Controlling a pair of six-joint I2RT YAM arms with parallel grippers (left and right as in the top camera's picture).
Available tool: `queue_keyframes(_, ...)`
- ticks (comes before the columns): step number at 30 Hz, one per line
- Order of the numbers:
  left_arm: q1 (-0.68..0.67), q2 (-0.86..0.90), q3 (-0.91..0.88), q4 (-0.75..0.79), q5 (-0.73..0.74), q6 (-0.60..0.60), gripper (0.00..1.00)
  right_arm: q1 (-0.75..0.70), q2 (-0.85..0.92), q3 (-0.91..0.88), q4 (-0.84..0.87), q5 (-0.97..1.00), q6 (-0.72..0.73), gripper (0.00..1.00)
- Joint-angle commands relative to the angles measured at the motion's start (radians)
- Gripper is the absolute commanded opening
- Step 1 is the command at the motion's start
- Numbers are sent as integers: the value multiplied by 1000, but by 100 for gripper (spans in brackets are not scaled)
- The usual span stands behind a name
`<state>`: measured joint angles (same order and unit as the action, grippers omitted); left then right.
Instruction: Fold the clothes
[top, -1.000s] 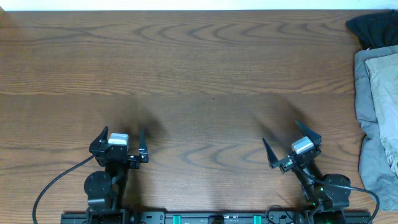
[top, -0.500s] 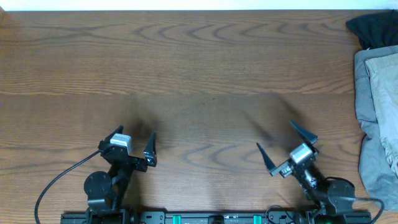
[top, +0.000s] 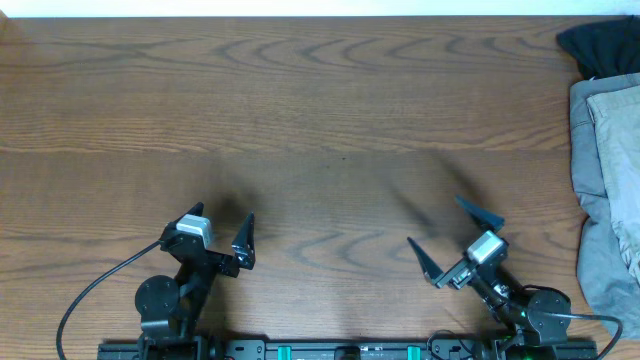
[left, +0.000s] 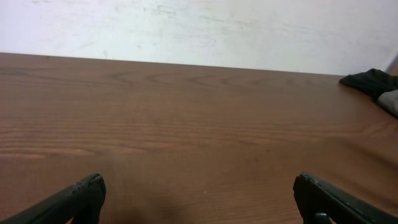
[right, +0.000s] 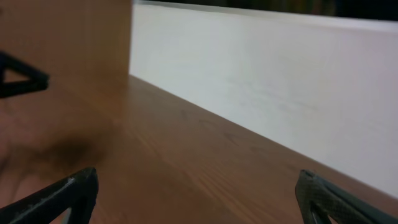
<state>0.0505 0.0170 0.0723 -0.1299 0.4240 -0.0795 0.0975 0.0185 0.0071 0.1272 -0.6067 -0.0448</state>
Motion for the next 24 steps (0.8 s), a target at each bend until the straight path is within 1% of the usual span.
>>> queue_keyframes(1,5,1,13,5,22,-12,98,-11,-1,1,12,128,150,99)
queue_keyframes(3,5,3,51,5,17,-12,98,-11,1,11,15,165,207,99)
queue_keyframes(5,5,16,93,5,13,-12,98,-11,15,29,14,191,235,99)
queue_keyframes(8,5,72,175,-6,10,-11,98,-11,80,81,10,216,254,99)
queue_keyframes(10,5,140,241,-25,5,-11,98,-11,147,131,2,216,254,99)
queue_keyframes(13,5,292,352,-75,-16,-11,98,-11,306,241,-31,218,254,99)
queue_keyframes(16,5,461,483,-165,-17,-11,98,-11,511,380,-104,218,254,99)
queue_keyframes(20,5,679,678,-299,-17,-11,98,-12,806,609,-290,218,248,99)
queue_keyframes(24,5,862,854,-422,-16,-8,98,-12,1107,877,-521,216,174,99)
